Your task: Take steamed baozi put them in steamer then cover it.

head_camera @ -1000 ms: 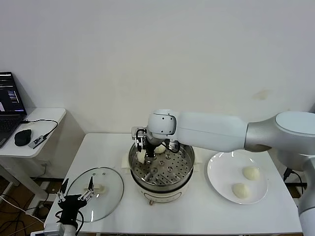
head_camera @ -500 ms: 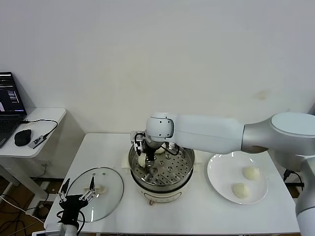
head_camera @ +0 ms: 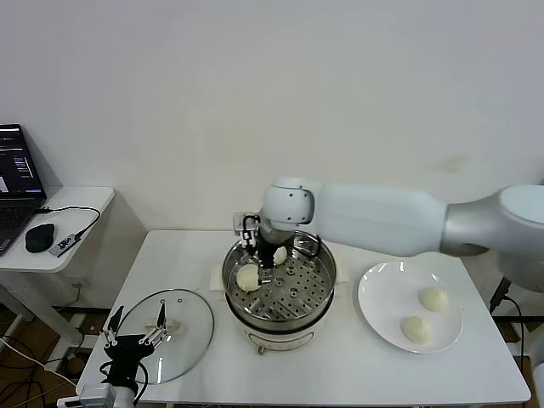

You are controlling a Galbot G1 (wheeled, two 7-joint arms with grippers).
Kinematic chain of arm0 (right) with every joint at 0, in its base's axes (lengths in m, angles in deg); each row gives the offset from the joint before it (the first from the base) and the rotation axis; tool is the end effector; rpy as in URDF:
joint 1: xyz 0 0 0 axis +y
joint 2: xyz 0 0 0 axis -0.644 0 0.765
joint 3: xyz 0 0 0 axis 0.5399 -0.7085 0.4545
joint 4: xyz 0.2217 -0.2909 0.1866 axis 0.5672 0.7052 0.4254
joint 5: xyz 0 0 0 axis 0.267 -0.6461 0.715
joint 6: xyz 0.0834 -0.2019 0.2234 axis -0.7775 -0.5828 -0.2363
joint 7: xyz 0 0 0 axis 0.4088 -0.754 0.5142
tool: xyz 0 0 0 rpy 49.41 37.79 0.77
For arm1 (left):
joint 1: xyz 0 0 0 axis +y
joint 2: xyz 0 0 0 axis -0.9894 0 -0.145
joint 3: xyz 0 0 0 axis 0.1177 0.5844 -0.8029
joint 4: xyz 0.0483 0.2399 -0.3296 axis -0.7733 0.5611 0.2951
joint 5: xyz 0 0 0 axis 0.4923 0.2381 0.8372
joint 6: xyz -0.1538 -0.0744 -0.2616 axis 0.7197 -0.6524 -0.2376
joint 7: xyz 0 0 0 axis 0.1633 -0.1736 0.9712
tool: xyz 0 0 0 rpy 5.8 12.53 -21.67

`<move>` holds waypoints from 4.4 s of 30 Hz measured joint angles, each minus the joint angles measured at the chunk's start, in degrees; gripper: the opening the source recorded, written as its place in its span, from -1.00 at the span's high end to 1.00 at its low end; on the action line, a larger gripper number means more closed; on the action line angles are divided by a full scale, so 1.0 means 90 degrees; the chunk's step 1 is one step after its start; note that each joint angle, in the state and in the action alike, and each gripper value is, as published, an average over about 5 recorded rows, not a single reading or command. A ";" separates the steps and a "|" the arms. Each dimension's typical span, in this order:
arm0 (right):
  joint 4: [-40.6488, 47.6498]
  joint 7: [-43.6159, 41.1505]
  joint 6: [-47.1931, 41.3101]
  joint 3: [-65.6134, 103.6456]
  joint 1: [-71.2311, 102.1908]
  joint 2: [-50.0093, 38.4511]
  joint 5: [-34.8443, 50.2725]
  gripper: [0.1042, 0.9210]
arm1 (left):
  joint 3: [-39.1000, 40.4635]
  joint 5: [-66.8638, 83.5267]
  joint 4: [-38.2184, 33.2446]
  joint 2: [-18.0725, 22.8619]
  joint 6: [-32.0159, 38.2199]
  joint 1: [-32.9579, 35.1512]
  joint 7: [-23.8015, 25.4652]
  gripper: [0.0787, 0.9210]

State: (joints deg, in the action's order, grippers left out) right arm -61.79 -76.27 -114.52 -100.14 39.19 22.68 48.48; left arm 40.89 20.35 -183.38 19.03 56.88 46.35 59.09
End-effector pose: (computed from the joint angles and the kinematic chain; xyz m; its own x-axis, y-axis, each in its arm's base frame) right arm 0.5273 0.1109 -0.0585 -0.1783 -0.2742 0.9450 -0.9520 -0.1948 -0.2361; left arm 0.0677 0.0946 -0.3430 -0.9859 -0.1157 0.1208 -0.1068 0.9912 0.0782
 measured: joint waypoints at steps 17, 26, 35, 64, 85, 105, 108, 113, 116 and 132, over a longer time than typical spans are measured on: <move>-0.1324 -0.1396 0.1483 0.0514 -0.0206 -0.3268 -0.1535 -0.76 | 0.0117 -0.0007 0.0101 -0.0183 -0.0015 0.0009 0.0016 -0.77; -0.1487 -0.1655 0.2311 0.1723 0.1538 -0.4914 -0.2904 -0.76 | 0.0174 -0.0019 0.0037 -0.0260 -0.0033 0.0070 0.0012 -0.77; -0.1491 -0.1628 0.2624 0.3005 0.3520 -0.5651 -0.3864 -0.76 | 0.0144 -0.0020 0.0048 -0.0279 -0.0044 0.0113 -0.0012 -0.77; -0.0334 -0.1025 0.2794 0.4147 0.5549 -0.4774 -0.4694 -0.76 | -0.0100 -0.0023 0.0125 -0.0220 -0.0029 0.0163 -0.0013 -0.77; -0.0198 -0.1208 0.2736 0.4209 0.5424 -0.4615 -0.4576 -0.14 | -0.0072 -0.0068 0.0105 -0.0166 -0.0024 0.0174 -0.0019 -0.77; -0.0379 -0.1553 0.2584 0.3470 0.2929 -0.4609 -0.3549 -0.16 | -0.0019 -0.0025 0.0148 -0.0244 -0.0018 0.0095 -0.0025 -0.77; -0.0419 -0.1519 0.2567 0.3133 0.2287 -0.4455 -0.3315 -0.17 | -0.0027 -0.0017 0.0150 -0.0256 -0.0017 0.0103 -0.0025 -0.77; -0.0520 -0.1373 0.2558 0.2529 0.1289 -0.4067 -0.2897 -0.19 | -0.0063 0.0009 0.0151 -0.0255 -0.0013 0.0109 -0.0024 -0.77; -0.0626 -0.1202 0.2584 0.2185 0.0853 -0.3776 -0.2613 -0.20 | -0.0081 0.0057 0.0153 -0.0251 -0.0015 0.0107 -0.0020 -0.77; -0.1197 -0.0597 0.3330 0.0710 0.0076 -0.2393 -0.1836 -0.20 | -0.0157 0.0307 0.0102 -0.0102 0.0000 0.0195 0.0030 -0.77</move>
State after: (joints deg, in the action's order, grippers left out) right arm -72.56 -81.64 -84.55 -93.75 39.87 1.14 31.95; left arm 39.48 23.12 -182.46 18.11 56.88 48.10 59.36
